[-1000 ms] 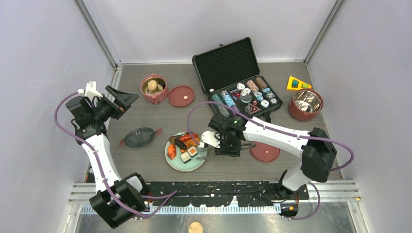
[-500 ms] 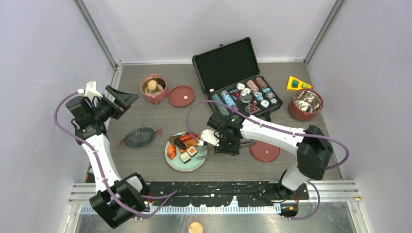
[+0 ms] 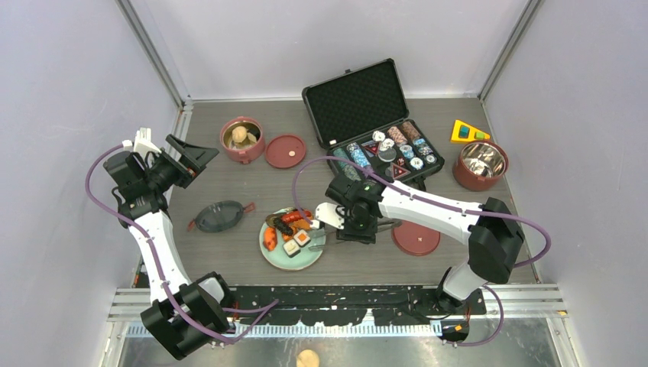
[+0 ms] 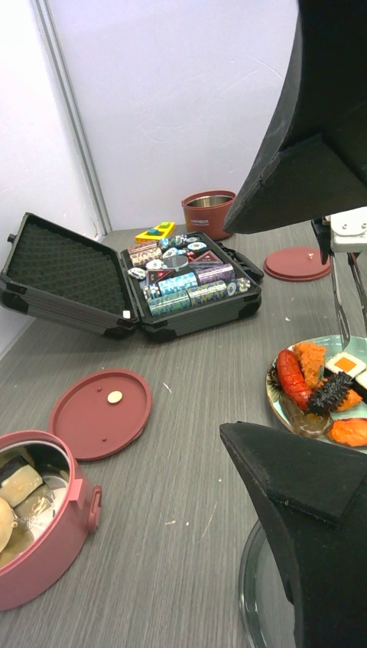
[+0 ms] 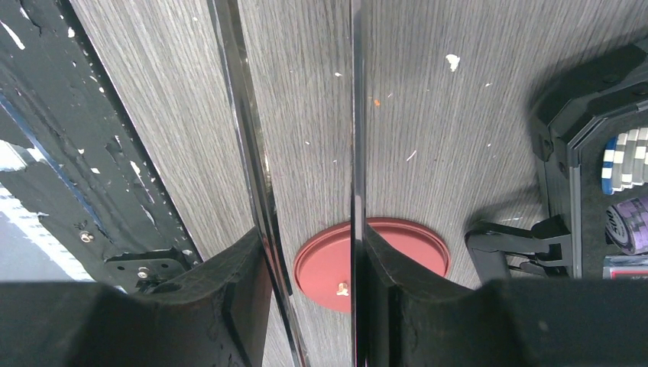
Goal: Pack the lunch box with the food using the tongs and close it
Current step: Pick up the fake food from the plate.
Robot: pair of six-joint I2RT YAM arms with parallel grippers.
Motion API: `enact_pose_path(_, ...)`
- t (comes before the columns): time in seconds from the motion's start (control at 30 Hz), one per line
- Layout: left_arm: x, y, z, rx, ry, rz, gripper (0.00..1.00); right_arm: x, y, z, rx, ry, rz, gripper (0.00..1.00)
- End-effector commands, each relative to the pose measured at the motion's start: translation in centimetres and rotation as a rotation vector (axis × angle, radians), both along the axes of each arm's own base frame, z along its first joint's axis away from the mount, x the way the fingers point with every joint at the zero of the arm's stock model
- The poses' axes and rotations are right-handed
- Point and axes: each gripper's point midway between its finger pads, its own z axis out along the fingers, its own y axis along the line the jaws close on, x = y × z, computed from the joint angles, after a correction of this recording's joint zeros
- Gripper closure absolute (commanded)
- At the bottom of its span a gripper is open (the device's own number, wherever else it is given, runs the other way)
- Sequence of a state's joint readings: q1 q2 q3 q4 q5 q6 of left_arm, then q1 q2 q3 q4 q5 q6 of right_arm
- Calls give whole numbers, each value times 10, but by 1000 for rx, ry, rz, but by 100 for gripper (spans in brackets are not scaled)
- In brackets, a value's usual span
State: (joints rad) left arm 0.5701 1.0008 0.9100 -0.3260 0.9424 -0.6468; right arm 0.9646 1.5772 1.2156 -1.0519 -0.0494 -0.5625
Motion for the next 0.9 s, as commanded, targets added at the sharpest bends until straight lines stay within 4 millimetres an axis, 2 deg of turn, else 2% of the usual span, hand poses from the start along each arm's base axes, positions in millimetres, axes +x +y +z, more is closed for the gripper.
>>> enact_pose_path(0.0, -2, 0, 7, 22, -32, -4, 5, 7, 7, 25, 76, -54, -14, 54)
enact_pose_path(0.33, -2, 0, 7, 26, -31, -4, 5, 4, 3, 27, 75, -55, -4, 54)
enact_pose_path(0.73, -2, 0, 8, 21, -33, -4, 5, 15, 26, 18, 104, -42, -20, 52)
enact_pose_path(0.87, -1, 0, 8, 20, -32, -5, 5, 11, 32, 18, 114, -18, -12, 51)
